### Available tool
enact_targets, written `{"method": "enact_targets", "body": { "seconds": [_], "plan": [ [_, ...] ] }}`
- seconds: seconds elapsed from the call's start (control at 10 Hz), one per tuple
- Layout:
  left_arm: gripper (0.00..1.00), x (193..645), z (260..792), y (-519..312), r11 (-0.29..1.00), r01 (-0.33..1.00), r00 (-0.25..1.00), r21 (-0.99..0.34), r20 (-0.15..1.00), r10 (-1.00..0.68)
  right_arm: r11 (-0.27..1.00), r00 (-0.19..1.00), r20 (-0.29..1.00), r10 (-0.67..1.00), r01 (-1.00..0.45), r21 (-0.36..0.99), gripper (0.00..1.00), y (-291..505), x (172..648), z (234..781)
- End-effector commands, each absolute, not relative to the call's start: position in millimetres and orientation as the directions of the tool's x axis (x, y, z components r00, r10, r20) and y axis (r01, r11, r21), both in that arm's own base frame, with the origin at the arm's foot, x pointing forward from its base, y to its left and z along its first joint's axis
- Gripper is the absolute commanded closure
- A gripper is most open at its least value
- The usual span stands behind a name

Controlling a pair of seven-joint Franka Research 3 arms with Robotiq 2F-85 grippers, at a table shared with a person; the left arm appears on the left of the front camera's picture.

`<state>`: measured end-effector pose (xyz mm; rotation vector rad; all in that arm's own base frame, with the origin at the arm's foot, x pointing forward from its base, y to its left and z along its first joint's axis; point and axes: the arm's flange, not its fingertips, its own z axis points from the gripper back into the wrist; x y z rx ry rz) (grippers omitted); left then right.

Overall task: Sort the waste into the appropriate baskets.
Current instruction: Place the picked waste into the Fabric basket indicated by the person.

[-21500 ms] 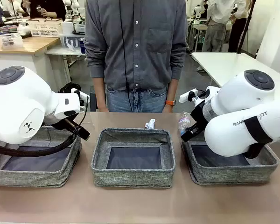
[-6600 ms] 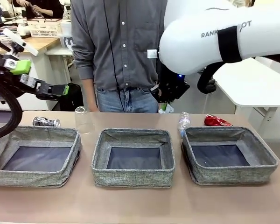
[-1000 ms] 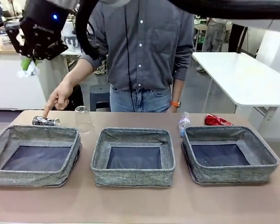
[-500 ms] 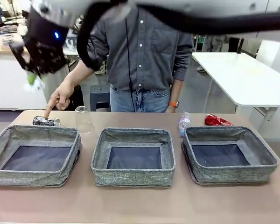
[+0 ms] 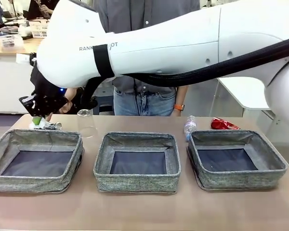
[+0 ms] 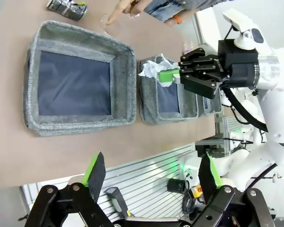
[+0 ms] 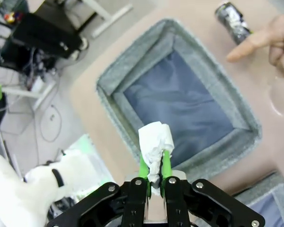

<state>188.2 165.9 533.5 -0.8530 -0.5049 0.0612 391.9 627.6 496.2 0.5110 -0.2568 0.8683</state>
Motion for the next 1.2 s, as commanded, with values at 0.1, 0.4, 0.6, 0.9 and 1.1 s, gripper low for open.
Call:
{"method": "enact_targets", "body": {
  "seconds": [0.1,0.4,0.6,0.9,1.1],
  "plan": [
    [0.00,184.3,530.5,164.1,0.668,0.123,0.884,-0.734,0.386,0.262,0.493,0.600,0.411,0.686,-0.799,0.343,0.89,622.7,391.5,506.3],
    [0.00,184.3,530.5,164.1,0.668,0.123,0.884,-0.734,0.386,0.262,0.481,0.587,0.412,0.697,-0.809,0.339,0.32,621.6,392.6,504.0],
    [0.00,184.3,530.5,164.1,0.668,0.123,0.884,-0.734,0.386,0.262,0.487,0.588,0.435,0.683,-0.809,0.329,0.00,621.4,393.3,503.9],
    [0.00,184.3,530.5,164.1,0.668,0.123,0.884,-0.734,0.386,0.262,0.494,0.596,0.454,0.662,-0.803,0.335,0.00,618.1,395.5,505.7],
    [0.00,184.3,530.5,164.1,0.668,0.123,0.884,-0.734,0.386,0.262,0.501,0.605,0.452,0.656,-0.796,0.339,0.00,616.8,395.9,506.2]
  ]
}}
